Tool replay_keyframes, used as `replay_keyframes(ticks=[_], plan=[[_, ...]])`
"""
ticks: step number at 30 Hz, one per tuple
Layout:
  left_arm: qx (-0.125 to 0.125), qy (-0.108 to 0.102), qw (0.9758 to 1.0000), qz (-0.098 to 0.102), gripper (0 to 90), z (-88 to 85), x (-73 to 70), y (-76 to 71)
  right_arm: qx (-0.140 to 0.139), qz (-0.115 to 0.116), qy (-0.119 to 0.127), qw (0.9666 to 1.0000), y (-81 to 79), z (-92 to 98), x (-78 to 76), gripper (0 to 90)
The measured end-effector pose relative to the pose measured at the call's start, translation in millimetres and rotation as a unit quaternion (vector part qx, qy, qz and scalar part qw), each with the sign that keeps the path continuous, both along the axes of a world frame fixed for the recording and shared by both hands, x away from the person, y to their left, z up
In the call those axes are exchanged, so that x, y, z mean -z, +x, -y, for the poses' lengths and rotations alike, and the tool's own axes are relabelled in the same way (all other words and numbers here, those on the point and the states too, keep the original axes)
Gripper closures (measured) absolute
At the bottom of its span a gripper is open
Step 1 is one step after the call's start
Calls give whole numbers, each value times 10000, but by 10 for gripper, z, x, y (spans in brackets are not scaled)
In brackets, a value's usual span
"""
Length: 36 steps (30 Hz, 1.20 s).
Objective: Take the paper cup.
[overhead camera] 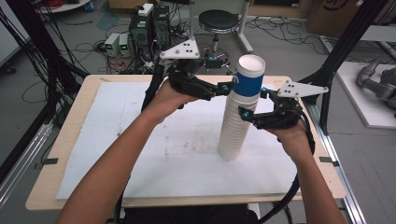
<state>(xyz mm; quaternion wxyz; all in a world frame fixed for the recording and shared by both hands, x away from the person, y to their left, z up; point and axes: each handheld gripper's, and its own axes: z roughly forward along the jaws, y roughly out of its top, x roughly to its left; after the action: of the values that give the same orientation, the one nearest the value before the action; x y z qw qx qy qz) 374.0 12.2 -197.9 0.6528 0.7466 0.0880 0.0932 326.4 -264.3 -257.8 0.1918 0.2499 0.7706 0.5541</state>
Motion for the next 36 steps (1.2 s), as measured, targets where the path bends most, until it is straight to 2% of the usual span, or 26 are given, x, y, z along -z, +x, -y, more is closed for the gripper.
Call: replay_keyframes(ticks=[4, 8, 9, 11, 17, 20, 25, 29, 36], plan=[[141, 55, 9999, -52, 172, 195, 5, 9, -7, -1, -41, 10000, -2, -21, -10, 149], [112, 112, 9999, -17, 173, 272, 1, 12, -3, 29, -60, 10000, -1, -32, -12, 149], [94, 95, 9999, 4, 196, 285, -2, 13, -5, 30, -64, 10000, -1, -33, -12, 149], [148, -73, 9999, 26, 236, 294, -25, 14, -3, 32, -65, 10000, -1, -35, -12, 150], [244, -193, 9995, -93, 270, 269, -108, 29, -4, 17, -67, 10000, -9, -30, -13, 150], [246, -149, 9996, -10, 287, 262, -178, 21, -2, 14, -82, 10000, -13, -32, -17, 150], [271, -66, 9996, -22, 294, 267, -210, 31, 3, 8, -91, 10000, -12, -30, -19, 151], [286, -235, 9992, -120, 300, 272, -227, 44, -3, 7, -89, 10000, -6, -21, -20, 152], [316, -20, 9994, -119, 314, 290, -295, 57, 5, 24, -122, 9999, -5, -9, -19, 153]])
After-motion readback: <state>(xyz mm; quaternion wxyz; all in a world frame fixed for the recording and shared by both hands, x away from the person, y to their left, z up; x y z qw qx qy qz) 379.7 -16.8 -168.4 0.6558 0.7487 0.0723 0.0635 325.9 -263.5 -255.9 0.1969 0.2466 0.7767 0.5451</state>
